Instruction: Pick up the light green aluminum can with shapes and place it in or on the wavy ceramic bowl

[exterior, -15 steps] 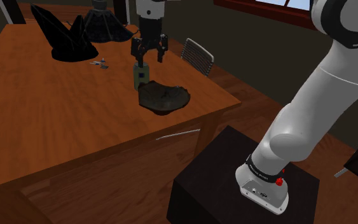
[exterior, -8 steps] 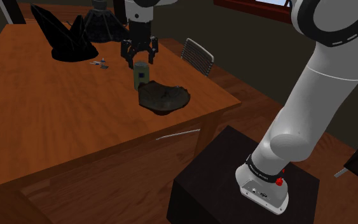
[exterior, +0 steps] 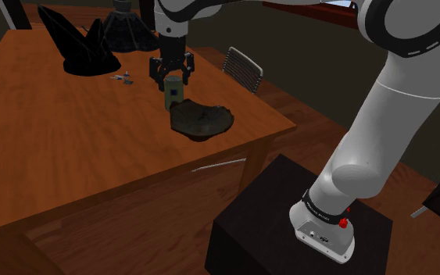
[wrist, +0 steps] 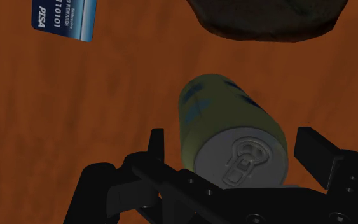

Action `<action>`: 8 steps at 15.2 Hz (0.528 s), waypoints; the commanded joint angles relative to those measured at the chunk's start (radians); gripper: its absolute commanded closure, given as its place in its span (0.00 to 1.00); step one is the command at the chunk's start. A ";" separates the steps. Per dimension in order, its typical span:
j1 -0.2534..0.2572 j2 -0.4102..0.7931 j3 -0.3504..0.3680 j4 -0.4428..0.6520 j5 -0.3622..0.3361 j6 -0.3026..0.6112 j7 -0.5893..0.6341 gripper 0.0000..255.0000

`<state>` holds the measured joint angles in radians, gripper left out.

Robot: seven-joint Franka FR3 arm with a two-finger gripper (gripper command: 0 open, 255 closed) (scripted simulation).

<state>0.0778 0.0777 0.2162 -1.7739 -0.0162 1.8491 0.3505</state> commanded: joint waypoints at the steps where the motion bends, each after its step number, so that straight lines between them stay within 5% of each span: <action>1: 0.000 0.000 0.000 0.000 0.000 0.001 0.000 0.00; 3: 0.000 0.000 0.000 0.000 0.000 0.000 0.000 0.00; 4: 0.000 0.000 0.000 0.000 0.000 0.000 0.000 1.00; 8: 0.000 0.000 0.000 0.000 0.000 0.000 0.000 1.00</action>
<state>0.0778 0.0774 0.2161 -1.7732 -0.0165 1.8494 0.3506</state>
